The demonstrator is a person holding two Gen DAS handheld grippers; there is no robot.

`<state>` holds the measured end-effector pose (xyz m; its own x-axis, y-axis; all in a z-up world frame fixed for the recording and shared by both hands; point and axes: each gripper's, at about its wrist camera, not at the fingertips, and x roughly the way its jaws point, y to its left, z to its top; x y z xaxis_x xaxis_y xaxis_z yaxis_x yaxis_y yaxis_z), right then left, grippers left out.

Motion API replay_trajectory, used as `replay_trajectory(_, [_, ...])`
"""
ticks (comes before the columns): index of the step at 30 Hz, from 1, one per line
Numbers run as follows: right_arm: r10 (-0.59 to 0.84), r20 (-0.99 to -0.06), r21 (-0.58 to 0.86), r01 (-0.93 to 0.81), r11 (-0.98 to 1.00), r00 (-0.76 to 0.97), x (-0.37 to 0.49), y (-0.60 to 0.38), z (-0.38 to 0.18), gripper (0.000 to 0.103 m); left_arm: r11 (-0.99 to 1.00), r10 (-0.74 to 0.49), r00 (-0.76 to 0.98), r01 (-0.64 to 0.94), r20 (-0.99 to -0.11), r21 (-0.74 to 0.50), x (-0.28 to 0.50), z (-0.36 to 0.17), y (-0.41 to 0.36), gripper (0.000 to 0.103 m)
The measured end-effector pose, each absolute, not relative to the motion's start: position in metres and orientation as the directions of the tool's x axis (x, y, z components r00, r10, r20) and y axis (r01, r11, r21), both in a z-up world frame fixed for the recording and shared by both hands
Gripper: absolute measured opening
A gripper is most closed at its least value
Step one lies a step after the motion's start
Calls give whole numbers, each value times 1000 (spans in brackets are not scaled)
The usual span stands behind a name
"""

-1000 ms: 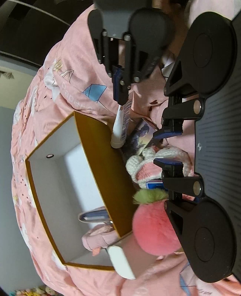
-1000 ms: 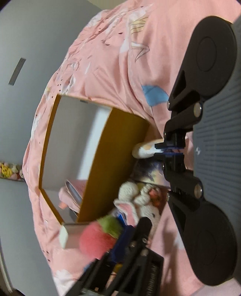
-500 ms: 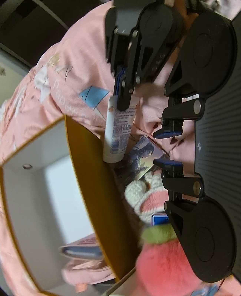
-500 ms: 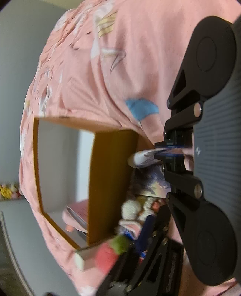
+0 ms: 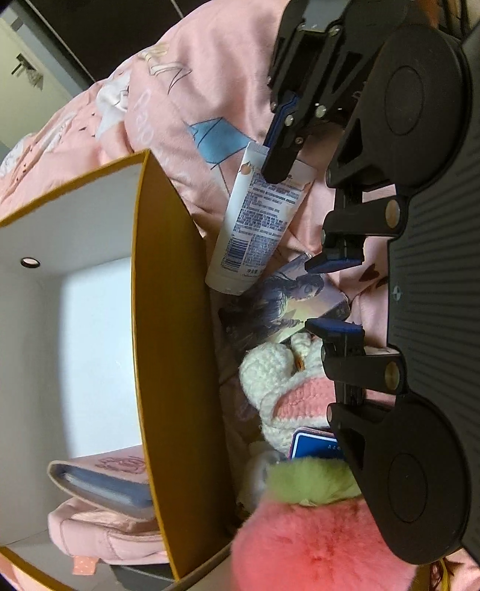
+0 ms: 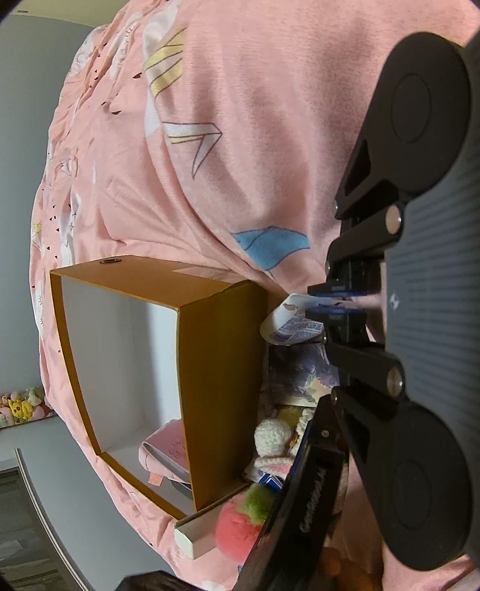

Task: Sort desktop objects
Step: 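Hold the white lotion tube in the right gripper while the left gripper moves toward the photo card box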

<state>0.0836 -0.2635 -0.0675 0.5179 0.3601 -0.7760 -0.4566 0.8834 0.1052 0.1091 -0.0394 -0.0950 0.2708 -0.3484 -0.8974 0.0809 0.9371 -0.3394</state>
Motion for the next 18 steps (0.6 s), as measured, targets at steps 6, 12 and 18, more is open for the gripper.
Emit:
replay_trajectory(6, [368, -775, 110, -463, 880, 514, 86, -262, -70, 4, 950, -312, 221, 57, -924, -307, 124, -106, -48, 39])
replay_trajectory(12, [379, -774, 127, -462, 878, 507, 88, -264, -72, 4, 948, -318, 157, 23, -935, -319, 141, -112, -53, 58])
replay_trajectory(18, [393, -770, 146, -460, 876, 502, 89, -267, -73, 4, 946, -321, 132, 1, -938, -324, 139, -111, -54, 58])
